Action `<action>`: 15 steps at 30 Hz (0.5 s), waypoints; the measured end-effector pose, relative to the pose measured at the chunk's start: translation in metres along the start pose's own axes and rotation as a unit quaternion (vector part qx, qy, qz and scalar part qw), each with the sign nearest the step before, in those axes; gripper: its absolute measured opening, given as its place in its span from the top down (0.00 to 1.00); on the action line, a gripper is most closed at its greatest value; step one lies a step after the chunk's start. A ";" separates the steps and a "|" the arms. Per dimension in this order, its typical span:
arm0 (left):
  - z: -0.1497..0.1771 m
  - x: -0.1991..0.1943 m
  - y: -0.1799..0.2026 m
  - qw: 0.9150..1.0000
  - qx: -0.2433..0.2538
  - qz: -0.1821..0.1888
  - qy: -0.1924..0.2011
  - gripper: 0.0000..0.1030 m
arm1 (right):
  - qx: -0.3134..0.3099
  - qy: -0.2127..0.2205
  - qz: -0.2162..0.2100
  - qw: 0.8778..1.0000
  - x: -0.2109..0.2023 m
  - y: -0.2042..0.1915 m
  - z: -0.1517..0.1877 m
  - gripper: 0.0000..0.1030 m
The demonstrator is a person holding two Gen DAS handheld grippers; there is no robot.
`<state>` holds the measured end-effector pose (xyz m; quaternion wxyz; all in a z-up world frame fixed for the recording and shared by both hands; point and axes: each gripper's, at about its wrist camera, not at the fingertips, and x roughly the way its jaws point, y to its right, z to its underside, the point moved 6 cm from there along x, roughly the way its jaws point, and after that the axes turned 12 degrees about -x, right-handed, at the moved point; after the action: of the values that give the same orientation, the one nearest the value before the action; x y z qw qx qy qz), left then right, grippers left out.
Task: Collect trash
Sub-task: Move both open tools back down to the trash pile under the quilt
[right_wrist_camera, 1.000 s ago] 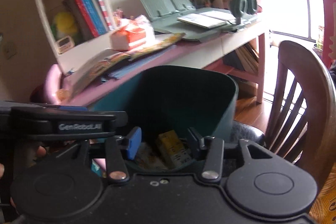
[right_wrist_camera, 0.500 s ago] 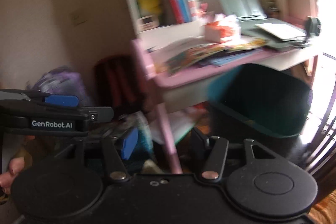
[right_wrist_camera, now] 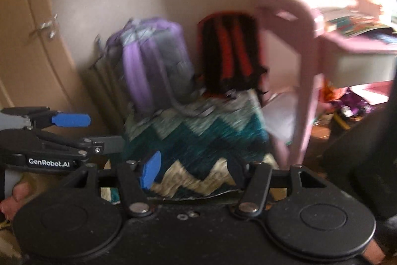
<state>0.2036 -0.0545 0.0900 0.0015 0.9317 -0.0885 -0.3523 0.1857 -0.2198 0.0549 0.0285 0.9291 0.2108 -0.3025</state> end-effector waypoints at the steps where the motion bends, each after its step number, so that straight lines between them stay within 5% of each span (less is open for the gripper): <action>1: 0.007 0.005 -0.014 1.000 -0.002 -0.002 0.000 0.10 | -0.005 -0.009 -0.009 1.000 0.014 -0.010 0.004 0.42; 3: 0.020 0.017 -0.042 1.000 -0.006 -0.006 0.006 0.00 | -0.014 -0.029 -0.024 0.999 0.043 -0.026 0.011 0.42; 8: 0.056 0.053 -0.105 0.999 -0.015 -0.011 0.027 0.00 | -0.039 -0.077 -0.055 0.995 0.117 -0.066 0.038 0.39; 15: 0.131 0.128 -0.203 0.998 -0.034 -0.051 0.003 0.00 | -0.046 -0.164 -0.090 0.981 0.230 -0.103 0.102 0.38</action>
<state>0.2447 0.1316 -0.1053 0.0155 0.9353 -0.0285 -0.3524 0.2550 -0.0587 -0.1531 0.0778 0.8419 0.2993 -0.4422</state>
